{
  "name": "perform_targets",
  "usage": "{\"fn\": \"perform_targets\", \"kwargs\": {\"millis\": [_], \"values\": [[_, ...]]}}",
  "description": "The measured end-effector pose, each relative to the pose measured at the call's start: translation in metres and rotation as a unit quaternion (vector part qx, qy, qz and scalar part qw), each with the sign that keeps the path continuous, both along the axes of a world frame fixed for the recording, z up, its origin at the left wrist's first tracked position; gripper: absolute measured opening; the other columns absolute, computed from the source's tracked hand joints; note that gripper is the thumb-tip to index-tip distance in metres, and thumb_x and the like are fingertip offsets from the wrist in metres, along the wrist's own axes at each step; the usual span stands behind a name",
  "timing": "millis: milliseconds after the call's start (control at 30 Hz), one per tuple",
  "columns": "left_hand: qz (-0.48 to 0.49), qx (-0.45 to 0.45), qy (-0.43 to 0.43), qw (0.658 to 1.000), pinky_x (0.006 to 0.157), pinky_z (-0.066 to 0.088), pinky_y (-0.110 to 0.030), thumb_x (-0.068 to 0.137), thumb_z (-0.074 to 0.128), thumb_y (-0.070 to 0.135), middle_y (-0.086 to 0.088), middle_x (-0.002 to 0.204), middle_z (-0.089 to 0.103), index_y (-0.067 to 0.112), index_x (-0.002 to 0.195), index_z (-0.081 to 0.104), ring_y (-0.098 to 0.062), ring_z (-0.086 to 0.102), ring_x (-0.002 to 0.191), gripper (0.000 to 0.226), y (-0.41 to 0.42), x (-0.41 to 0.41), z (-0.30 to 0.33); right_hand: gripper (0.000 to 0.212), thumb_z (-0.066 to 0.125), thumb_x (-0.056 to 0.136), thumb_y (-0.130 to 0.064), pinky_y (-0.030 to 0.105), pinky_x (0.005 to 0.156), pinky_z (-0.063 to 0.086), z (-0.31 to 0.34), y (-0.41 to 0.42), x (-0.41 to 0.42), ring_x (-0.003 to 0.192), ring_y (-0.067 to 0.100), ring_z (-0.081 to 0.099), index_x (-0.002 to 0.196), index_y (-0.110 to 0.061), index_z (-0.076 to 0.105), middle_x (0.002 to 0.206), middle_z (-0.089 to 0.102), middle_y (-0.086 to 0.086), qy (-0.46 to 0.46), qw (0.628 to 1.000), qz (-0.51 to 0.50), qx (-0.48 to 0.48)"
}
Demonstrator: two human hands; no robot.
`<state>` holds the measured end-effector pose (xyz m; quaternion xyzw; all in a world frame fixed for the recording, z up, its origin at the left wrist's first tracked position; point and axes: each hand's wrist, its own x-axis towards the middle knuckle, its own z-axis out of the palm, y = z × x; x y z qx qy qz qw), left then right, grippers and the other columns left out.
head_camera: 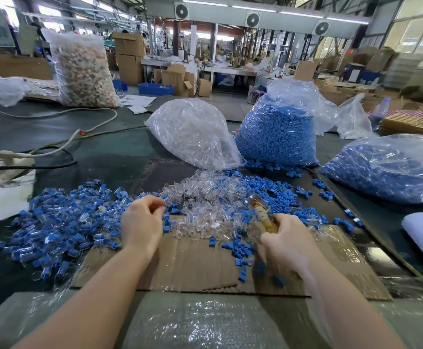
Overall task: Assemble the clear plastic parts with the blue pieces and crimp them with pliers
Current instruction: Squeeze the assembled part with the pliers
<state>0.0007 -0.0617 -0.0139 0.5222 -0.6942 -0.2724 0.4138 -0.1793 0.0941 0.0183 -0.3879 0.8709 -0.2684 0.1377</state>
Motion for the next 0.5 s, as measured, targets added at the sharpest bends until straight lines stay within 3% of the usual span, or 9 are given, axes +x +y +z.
{"fn": "perform_targets", "kwargs": {"millis": [100, 267, 400, 500], "values": [[0.012, -0.028, -0.066, 0.997, 0.078, 0.038, -0.022, 0.089, 0.058, 0.007, -0.007, 0.103, 0.065, 0.008, 0.105, 0.069, -0.011, 0.049, 0.086, 0.019, -0.007, 0.012, -0.01, 0.018, 0.058, 0.085, -0.027, 0.025, 0.068, 0.036, -0.012, 0.005, -0.02, 0.082, 0.016, 0.047, 0.086, -0.015, 0.045, 0.092, 0.046, 0.001, 0.128, 0.99, -0.032, 0.055], [-0.009, -0.101, -0.116, 0.988, 0.088, 0.029, -0.023, 0.086, 0.063, 0.01, -0.006, 0.106, 0.06, 0.011, 0.114, 0.065, -0.013, 0.036, 0.099, 0.029, 0.002, 0.004, -0.011, 0.027, 0.058, 0.087, -0.042, 0.028, 0.081, 0.041, -0.026, 0.01, -0.032, 0.091, 0.017, 0.044, 0.092, -0.019, 0.045, 0.101, 0.048, 0.001, 0.194, 0.975, -0.052, 0.1], [-0.169, -0.114, -0.095, 0.974, 0.078, 0.033, -0.009, 0.086, 0.063, 0.014, 0.008, 0.093, 0.058, 0.016, 0.103, 0.068, -0.004, 0.042, 0.09, 0.018, 0.029, -0.018, -0.004, 0.047, 0.049, 0.086, -0.061, 0.028, 0.088, 0.042, -0.029, 0.01, -0.032, 0.103, 0.017, 0.049, 0.107, -0.019, 0.052, 0.098, 0.044, -0.002, 0.225, 0.965, -0.04, 0.129], [-0.326, -0.092, -0.112, 0.934, 0.087, 0.041, -0.015, 0.086, 0.062, 0.023, 0.013, 0.091, 0.057, 0.021, 0.103, 0.067, -0.002, 0.049, 0.089, 0.018, 0.055, -0.035, -0.002, 0.052, 0.047, 0.086, -0.062, 0.03, 0.093, 0.04, -0.025, 0.009, -0.029, 0.11, 0.018, 0.049, 0.113, -0.018, 0.053, 0.113, 0.052, 0.001, 0.251, 0.96, -0.041, 0.121]]}}
